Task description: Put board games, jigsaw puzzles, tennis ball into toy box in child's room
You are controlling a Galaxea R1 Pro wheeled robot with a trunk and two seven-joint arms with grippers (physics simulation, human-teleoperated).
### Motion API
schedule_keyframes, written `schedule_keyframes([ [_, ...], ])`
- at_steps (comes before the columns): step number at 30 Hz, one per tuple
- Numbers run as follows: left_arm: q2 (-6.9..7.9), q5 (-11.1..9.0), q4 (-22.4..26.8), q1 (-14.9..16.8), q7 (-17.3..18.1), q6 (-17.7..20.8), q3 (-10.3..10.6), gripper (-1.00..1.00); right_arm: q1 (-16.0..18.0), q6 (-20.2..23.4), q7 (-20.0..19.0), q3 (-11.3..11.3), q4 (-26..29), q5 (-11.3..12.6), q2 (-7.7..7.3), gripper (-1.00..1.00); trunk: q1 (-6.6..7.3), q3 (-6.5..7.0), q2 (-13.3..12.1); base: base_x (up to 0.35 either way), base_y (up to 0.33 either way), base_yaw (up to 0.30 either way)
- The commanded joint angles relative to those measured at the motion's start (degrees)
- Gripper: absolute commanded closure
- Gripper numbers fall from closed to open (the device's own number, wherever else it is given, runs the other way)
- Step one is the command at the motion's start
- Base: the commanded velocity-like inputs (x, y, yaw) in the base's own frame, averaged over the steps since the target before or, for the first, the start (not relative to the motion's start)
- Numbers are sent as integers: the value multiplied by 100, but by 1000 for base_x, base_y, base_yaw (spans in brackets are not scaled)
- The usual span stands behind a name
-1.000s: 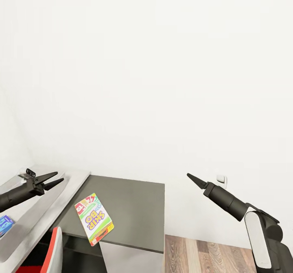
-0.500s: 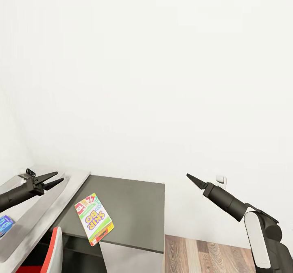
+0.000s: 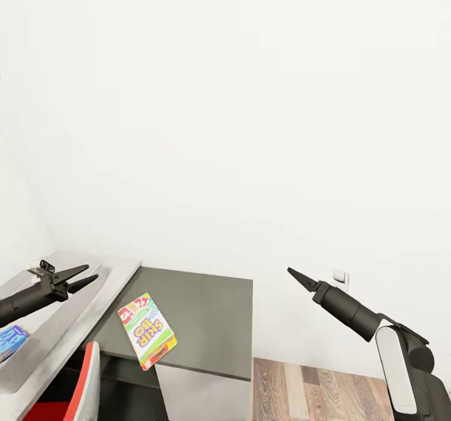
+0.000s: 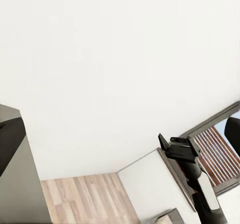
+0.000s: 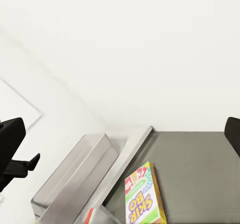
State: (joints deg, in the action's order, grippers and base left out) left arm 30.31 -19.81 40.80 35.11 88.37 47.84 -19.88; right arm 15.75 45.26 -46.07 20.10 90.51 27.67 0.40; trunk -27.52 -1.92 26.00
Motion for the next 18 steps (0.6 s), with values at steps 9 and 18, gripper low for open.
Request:
schedule_keyframes([
  [9, 1, 4, 0, 5, 22, 59, -3, -100, 7, 35, -13, 8, -2, 16, 4, -100, -2, -13, 13, -23, 0, 0],
  [18, 1, 2, 0, 5, 22, 61, -1, -100, 7, 36, -8, 6, -2, 19, 4, -100, -2, -13, 13, -9, 0, -1],
])
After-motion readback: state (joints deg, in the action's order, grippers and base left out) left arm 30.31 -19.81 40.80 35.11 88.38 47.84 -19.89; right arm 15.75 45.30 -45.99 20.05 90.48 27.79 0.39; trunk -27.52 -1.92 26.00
